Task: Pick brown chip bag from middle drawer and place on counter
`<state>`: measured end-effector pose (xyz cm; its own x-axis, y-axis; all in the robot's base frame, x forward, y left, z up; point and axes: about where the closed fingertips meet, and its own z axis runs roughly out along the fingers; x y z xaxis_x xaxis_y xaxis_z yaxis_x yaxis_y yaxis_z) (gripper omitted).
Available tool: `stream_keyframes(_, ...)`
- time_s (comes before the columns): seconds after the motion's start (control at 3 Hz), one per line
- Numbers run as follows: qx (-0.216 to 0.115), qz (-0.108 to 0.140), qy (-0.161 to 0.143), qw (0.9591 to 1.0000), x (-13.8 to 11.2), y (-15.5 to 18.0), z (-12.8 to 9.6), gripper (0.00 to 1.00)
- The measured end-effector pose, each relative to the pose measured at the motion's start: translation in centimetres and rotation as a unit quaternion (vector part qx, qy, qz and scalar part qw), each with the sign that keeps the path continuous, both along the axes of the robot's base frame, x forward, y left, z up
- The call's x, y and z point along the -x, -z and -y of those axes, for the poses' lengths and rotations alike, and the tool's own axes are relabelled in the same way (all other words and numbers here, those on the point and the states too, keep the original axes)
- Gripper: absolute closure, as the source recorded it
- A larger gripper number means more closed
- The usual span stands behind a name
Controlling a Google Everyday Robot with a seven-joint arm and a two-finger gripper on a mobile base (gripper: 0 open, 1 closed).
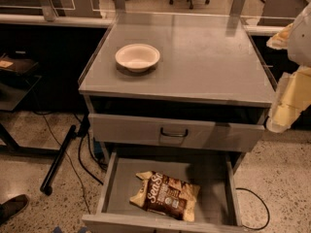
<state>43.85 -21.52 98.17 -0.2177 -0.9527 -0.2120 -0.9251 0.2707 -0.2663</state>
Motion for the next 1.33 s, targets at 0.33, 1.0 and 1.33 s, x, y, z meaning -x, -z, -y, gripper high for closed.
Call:
stream_keyframes(0.33, 0.000, 0.000, 0.000, 1.0000, 0.0, 0.0, 0.0, 0.00)
stream_keyframes(1.0, -0.032, -0.041, -0.017, 0.9985, 3.2, 6.8, -3.6, 0.00)
stream_keyframes(1.33, -0.030, -0.078, -0.023, 0.9963, 4.2, 13.3, -6.0, 0.00)
